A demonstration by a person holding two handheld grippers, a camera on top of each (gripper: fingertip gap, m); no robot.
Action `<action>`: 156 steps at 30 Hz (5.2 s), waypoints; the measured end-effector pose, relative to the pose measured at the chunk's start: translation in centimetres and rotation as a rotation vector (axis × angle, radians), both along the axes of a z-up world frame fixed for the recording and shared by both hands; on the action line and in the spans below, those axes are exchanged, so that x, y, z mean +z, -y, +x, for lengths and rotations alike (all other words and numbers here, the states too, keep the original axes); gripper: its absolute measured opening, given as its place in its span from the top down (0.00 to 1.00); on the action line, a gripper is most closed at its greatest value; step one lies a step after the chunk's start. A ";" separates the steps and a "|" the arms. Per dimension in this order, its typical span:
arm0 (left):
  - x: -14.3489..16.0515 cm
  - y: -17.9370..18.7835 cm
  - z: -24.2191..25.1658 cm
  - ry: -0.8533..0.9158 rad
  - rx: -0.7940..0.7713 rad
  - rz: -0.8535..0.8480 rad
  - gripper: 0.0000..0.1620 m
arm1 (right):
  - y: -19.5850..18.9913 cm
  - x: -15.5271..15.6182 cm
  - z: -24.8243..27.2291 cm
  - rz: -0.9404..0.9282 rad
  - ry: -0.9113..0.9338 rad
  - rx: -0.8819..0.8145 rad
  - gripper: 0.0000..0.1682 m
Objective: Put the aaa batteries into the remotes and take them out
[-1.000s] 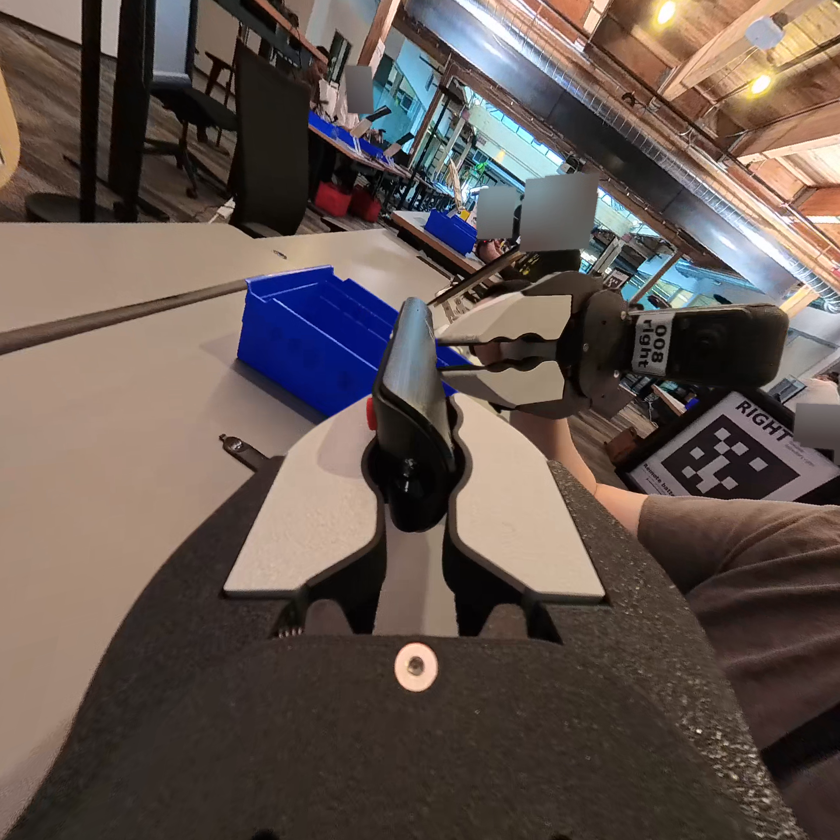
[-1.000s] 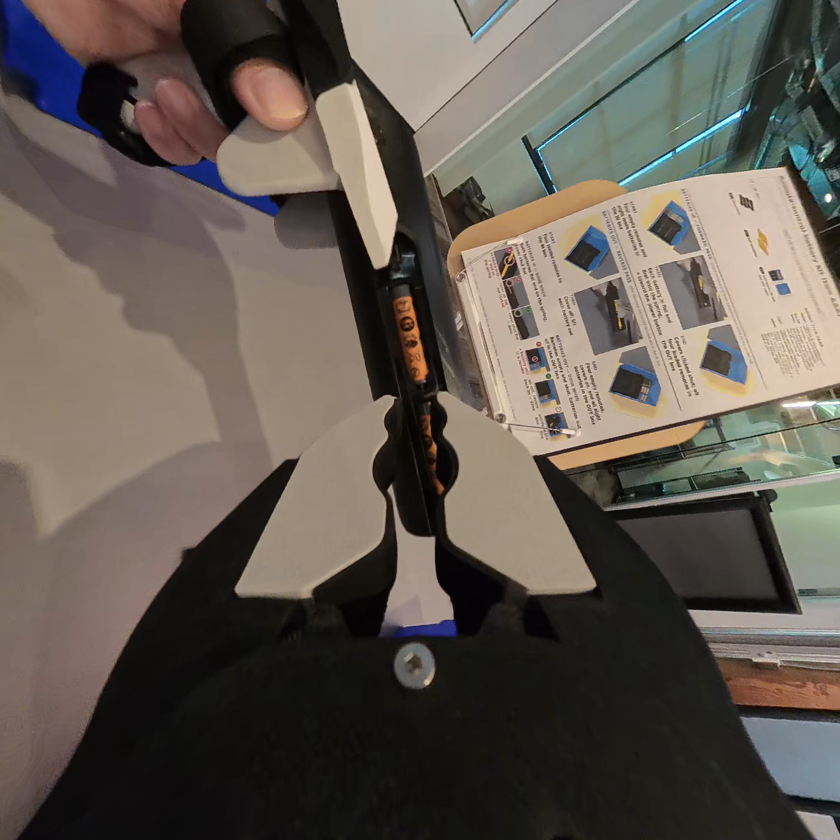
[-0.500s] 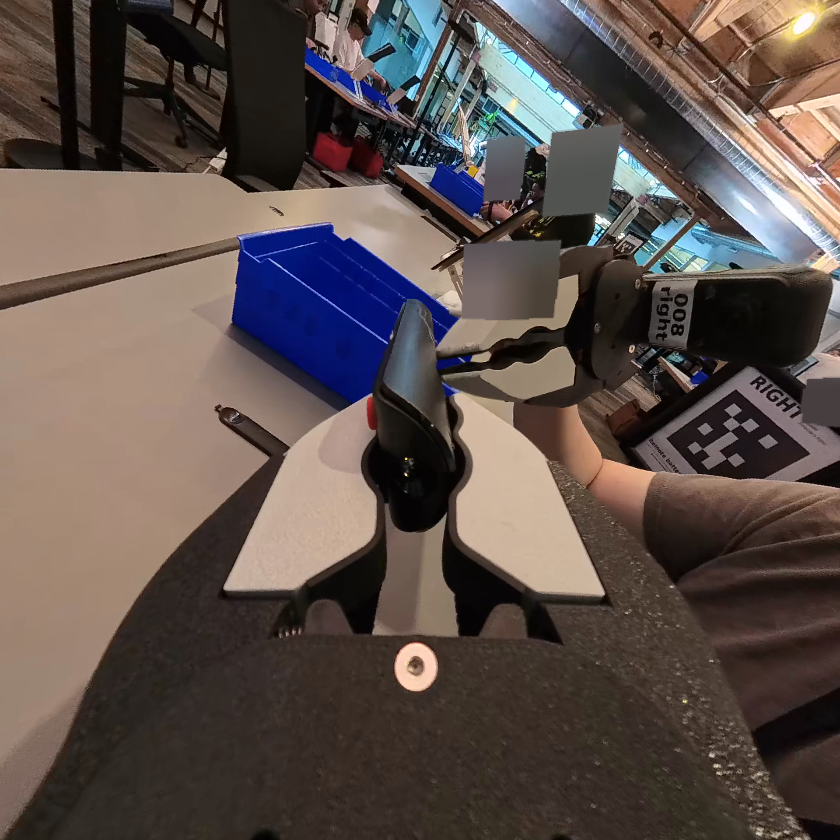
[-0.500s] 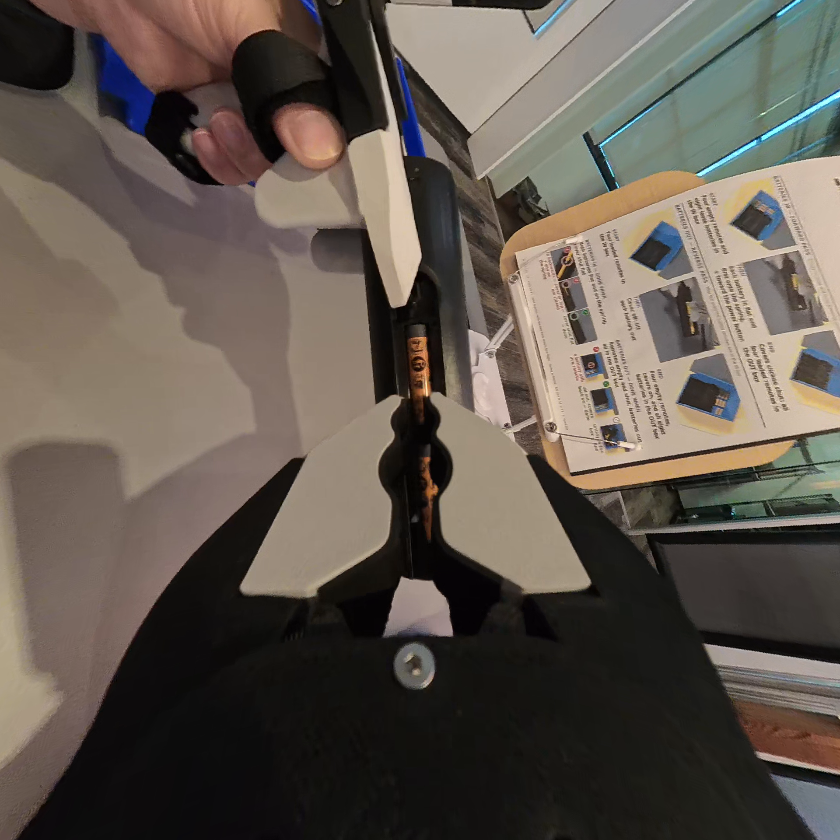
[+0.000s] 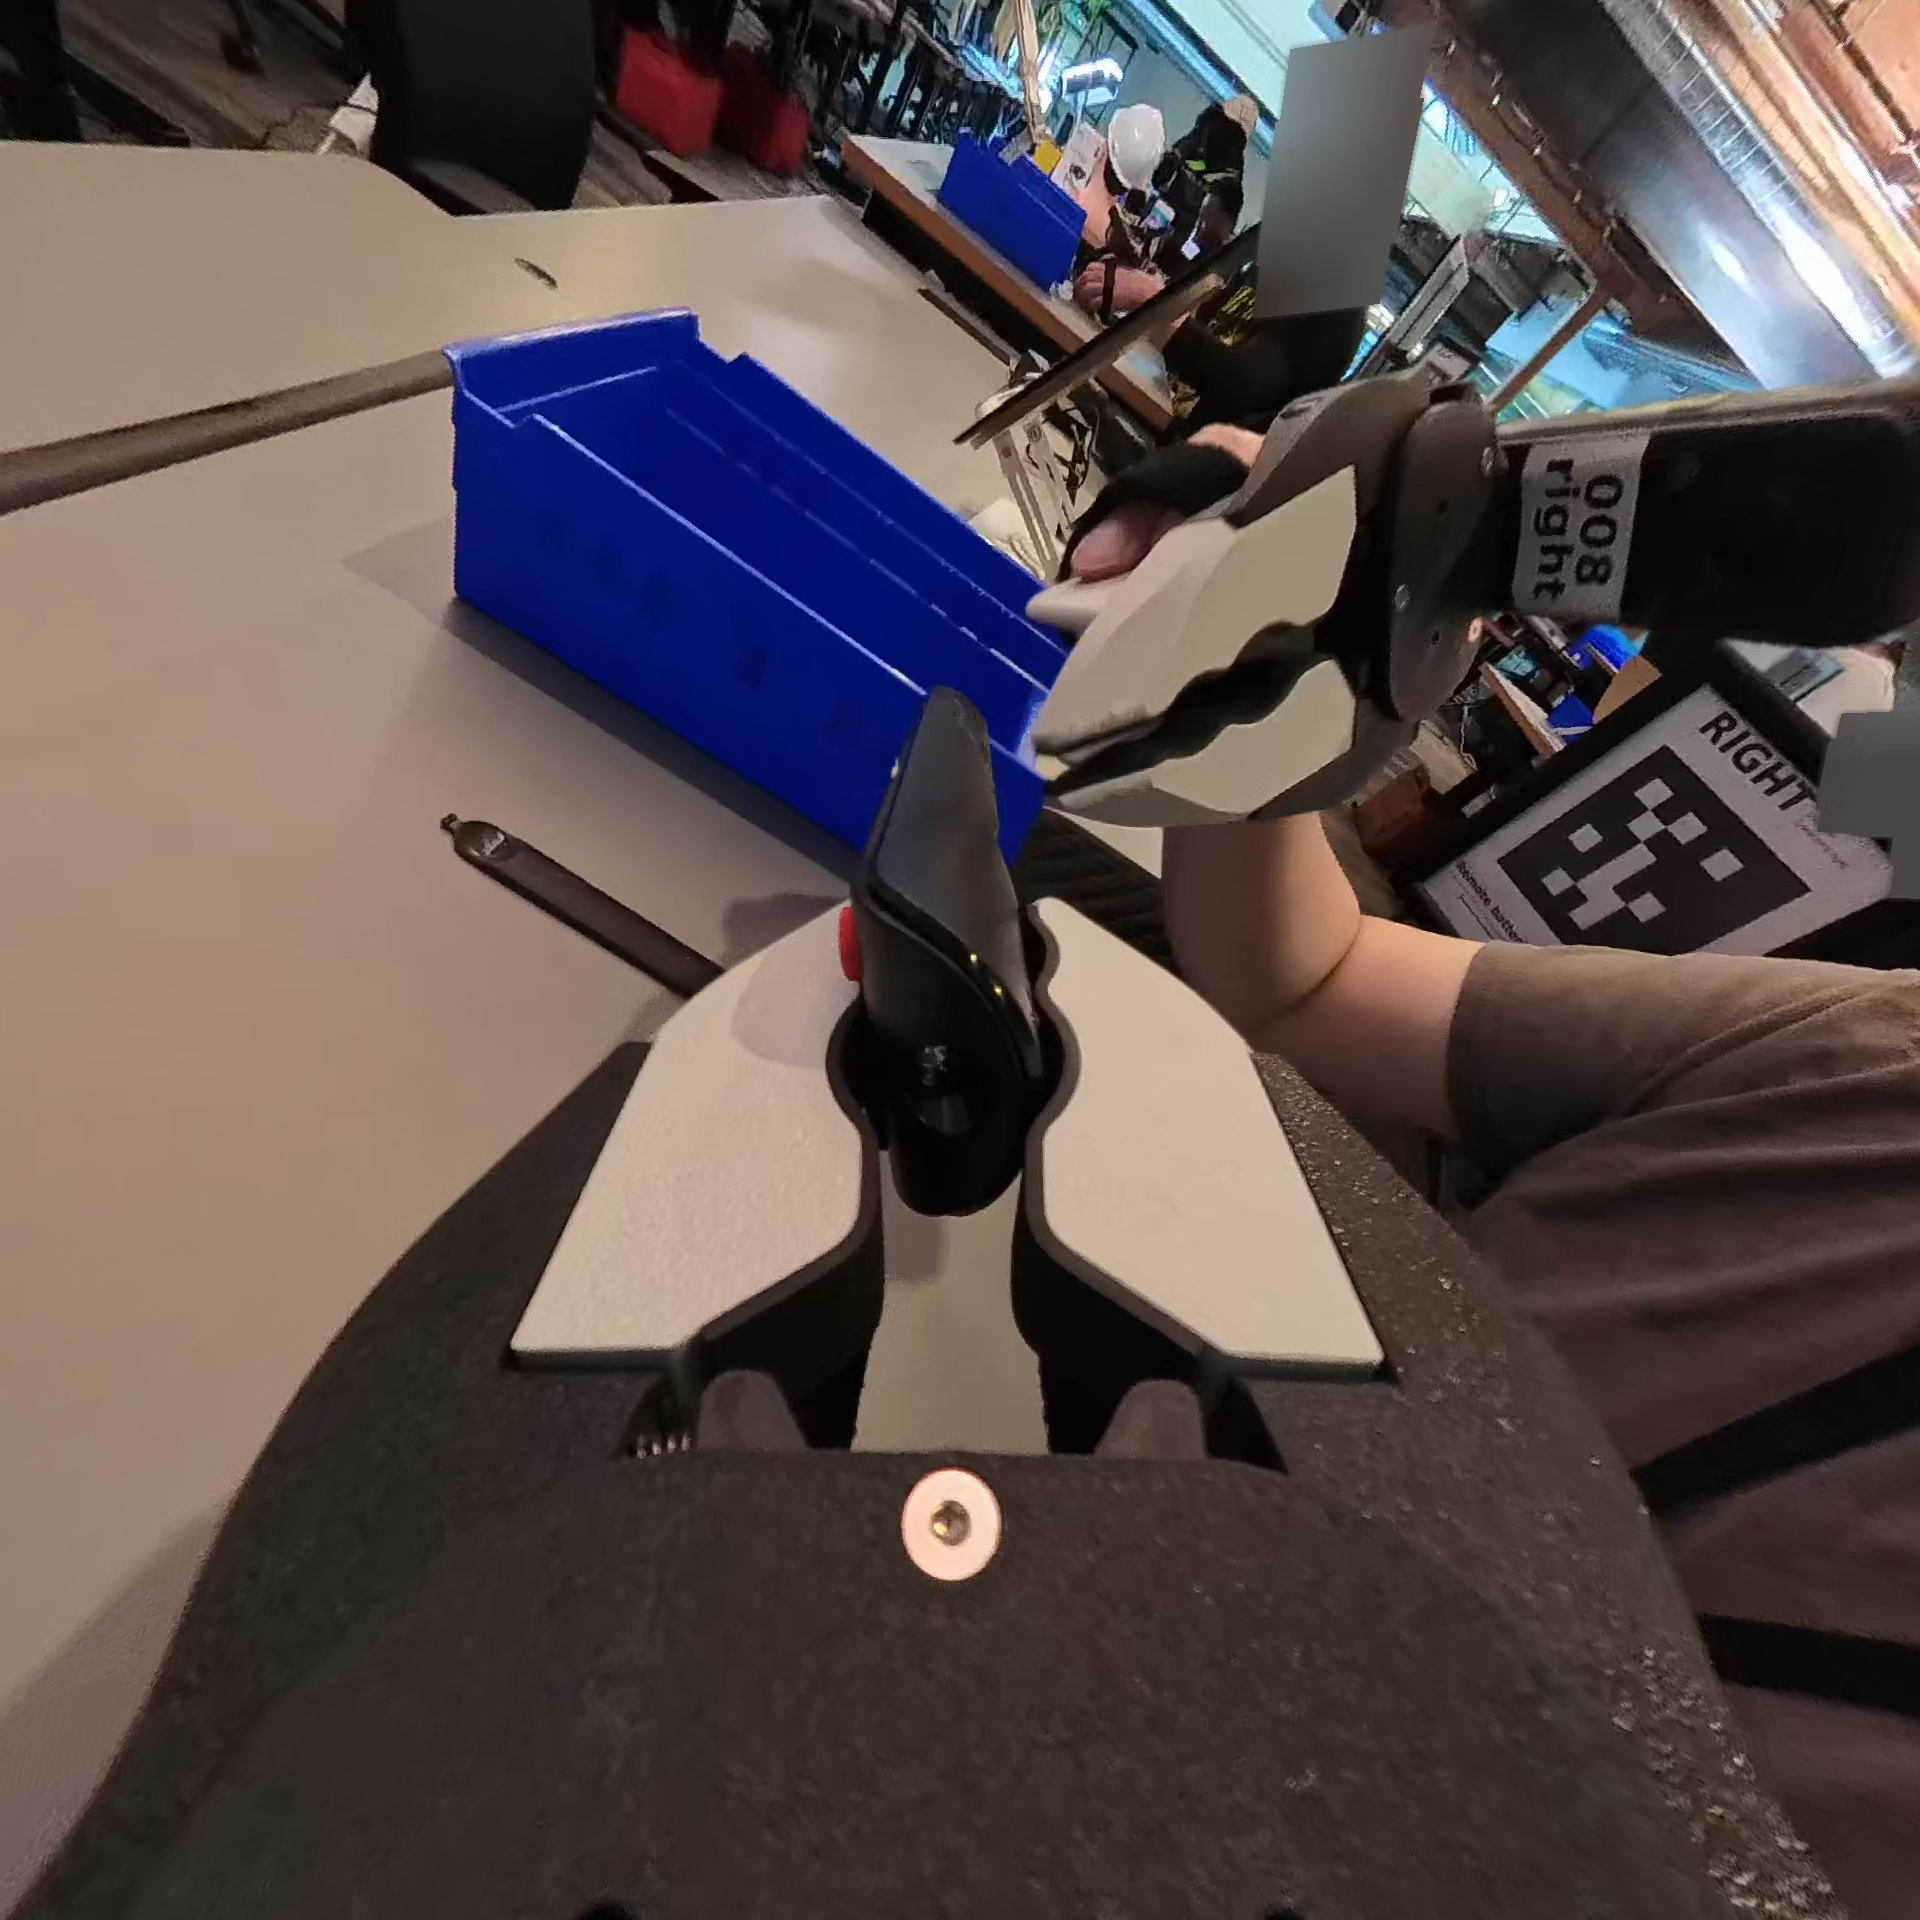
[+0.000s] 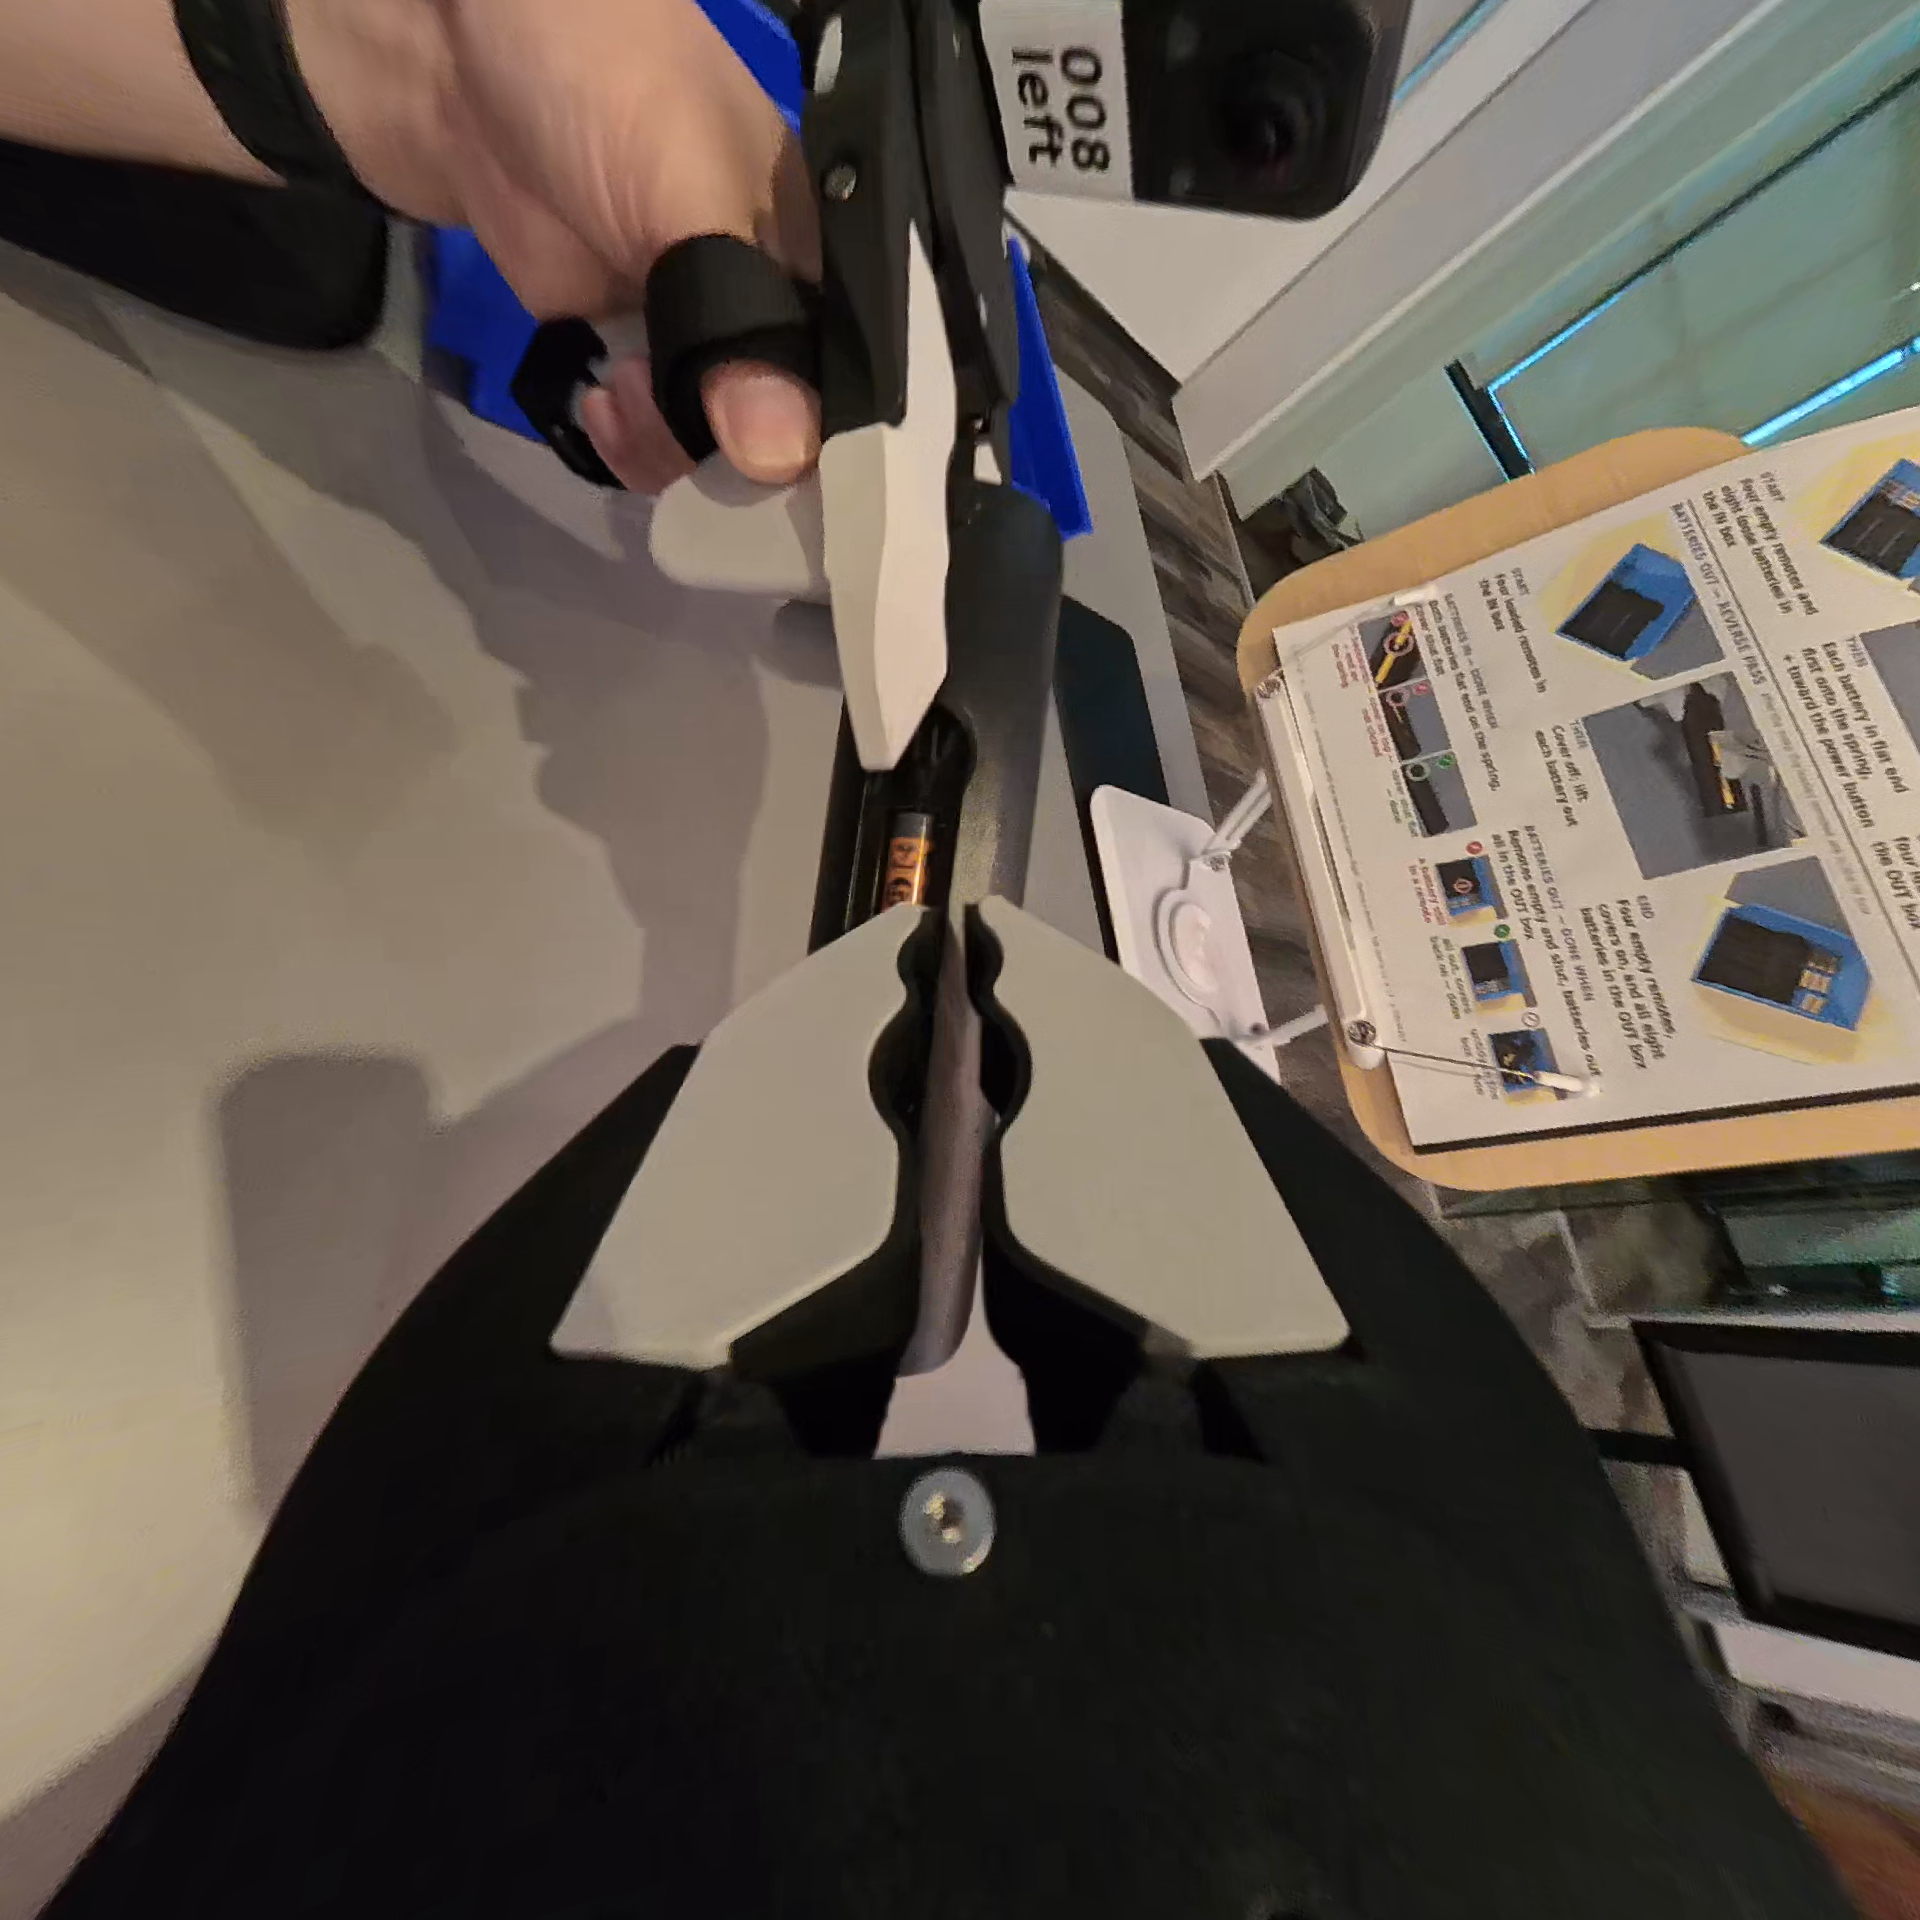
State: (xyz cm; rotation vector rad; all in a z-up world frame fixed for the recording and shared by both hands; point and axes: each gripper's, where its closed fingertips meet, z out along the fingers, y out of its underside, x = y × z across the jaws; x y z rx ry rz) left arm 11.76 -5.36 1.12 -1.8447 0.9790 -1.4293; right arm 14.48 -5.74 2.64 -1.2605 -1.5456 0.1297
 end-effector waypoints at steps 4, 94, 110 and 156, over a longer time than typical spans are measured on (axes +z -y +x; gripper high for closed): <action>-0.8 0.2 -0.2 -0.033 -0.038 -0.029 0.85 | 0.2 -0.4 -0.3 -0.123 -0.050 0.023 0.82; 9.0 -2.8 1.2 0.271 0.375 0.713 0.85 | -6.9 6.8 2.6 -0.350 -0.757 -0.393 0.42; 10.7 -1.8 0.1 0.419 0.259 0.444 0.85 | -6.5 5.5 1.3 0.160 -0.367 -0.242 0.42; 7.3 -2.9 0.5 0.032 0.187 0.694 0.84 | -5.4 6.9 3.5 0.172 -0.331 -0.186 0.59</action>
